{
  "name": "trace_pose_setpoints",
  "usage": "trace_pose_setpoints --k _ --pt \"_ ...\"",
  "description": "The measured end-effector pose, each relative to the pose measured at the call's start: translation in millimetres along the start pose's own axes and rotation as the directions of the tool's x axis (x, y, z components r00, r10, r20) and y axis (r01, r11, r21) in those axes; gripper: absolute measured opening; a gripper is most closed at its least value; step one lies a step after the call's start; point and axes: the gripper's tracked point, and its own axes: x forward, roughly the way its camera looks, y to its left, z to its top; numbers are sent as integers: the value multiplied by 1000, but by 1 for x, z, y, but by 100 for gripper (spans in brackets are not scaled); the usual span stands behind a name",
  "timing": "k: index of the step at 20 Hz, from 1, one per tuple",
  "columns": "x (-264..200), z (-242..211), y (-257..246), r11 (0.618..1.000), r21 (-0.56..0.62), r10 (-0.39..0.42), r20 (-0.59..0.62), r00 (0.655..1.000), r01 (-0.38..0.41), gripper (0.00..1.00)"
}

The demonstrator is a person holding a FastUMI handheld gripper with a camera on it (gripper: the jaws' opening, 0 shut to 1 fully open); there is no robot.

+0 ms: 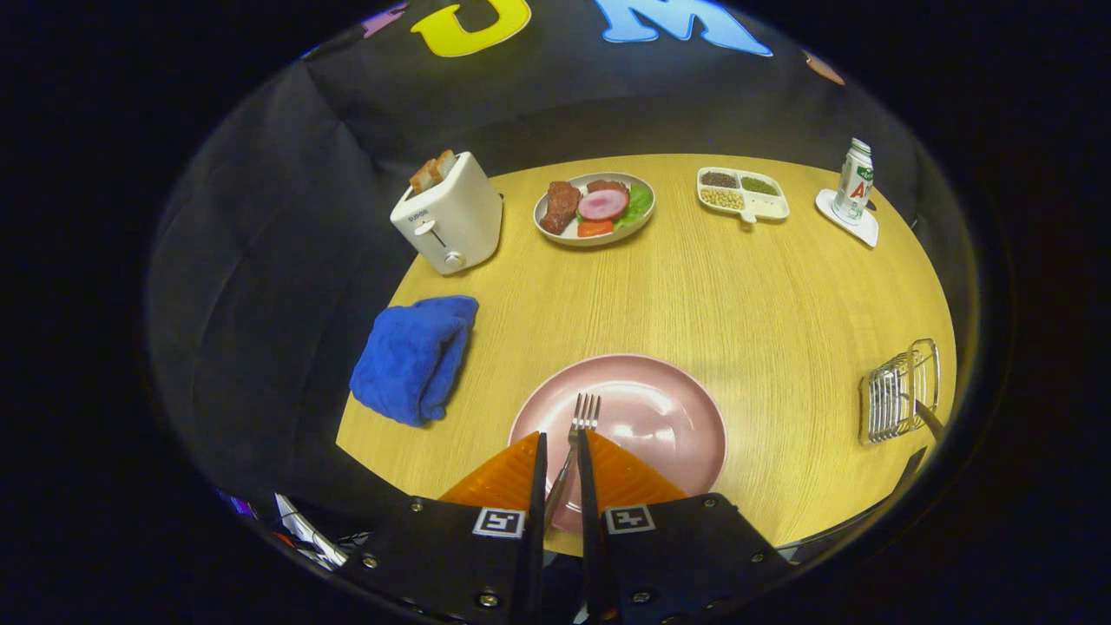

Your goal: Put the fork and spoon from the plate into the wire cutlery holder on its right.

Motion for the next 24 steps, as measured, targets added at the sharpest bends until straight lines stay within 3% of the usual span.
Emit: trace_pose_setpoints --k 2,3,15,24 --pt "13 -11 0 1000 11 -5 -39 999 6 35" --pt "19 -17 1 1000 30 -2 -63 998 4 36" --pt "71 -79 -2 991 125 -9 -243 970 41 36" --pt "72 -90 3 987 153 -11 -268 963 54 36"
